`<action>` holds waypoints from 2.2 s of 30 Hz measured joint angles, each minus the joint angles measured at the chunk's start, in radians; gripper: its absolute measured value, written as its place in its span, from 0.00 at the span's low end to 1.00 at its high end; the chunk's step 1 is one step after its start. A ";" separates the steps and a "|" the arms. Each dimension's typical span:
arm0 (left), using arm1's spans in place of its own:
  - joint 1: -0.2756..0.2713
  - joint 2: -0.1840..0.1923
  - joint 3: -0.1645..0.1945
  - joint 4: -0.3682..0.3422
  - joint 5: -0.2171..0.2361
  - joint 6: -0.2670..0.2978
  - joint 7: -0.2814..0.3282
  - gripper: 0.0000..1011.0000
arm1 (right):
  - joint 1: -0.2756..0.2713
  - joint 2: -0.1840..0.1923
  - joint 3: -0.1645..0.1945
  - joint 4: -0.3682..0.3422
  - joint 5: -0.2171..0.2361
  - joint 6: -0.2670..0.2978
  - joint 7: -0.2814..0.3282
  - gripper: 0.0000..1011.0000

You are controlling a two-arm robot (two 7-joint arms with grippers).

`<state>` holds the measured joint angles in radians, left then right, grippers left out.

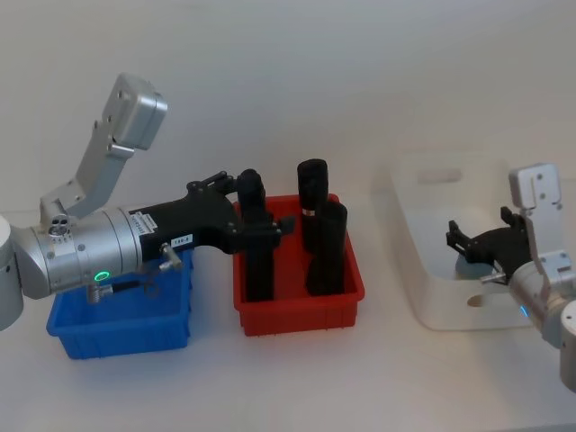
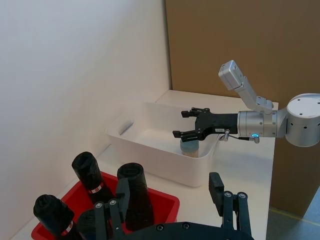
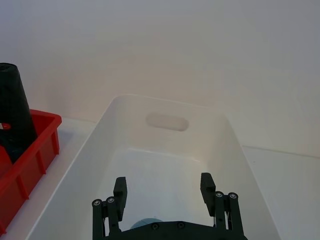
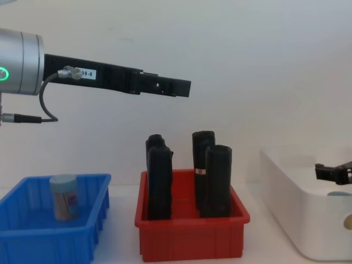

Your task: Pick the cotton swabs from the blue box and place them into the white box.

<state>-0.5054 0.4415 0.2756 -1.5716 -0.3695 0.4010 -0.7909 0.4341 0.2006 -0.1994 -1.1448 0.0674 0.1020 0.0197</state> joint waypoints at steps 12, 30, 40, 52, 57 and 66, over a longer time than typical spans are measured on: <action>0.000 0.000 0.000 0.000 0.000 0.000 0.000 0.99 | 0.019 -0.008 0.000 0.043 0.008 -0.061 0.024 0.99; 0.002 0.000 0.001 0.000 0.000 -0.002 0.004 0.99 | -0.043 0.013 0.020 -0.065 0.051 -0.118 0.005 0.99; 0.035 -0.007 0.022 -0.006 0.021 -0.049 0.100 0.99 | -0.110 0.034 0.012 -0.157 0.080 -0.109 0.011 0.99; 0.090 -0.020 0.060 -0.018 0.056 -0.129 0.260 0.99 | -0.226 0.069 -0.002 -0.317 0.128 -0.096 0.024 0.99; 0.115 -0.025 0.076 -0.023 0.072 -0.165 0.331 0.99 | -0.277 0.085 -0.008 -0.388 0.149 -0.089 0.030 0.99; 0.155 -0.035 0.103 -0.031 0.098 -0.224 0.451 0.99 | -0.366 0.112 -0.018 -0.509 0.185 -0.078 0.038 0.99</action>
<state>-0.3500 0.4068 0.3789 -1.6031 -0.2718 0.1774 -0.3397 0.0685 0.3122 -0.2174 -1.6534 0.2521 0.0245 0.0580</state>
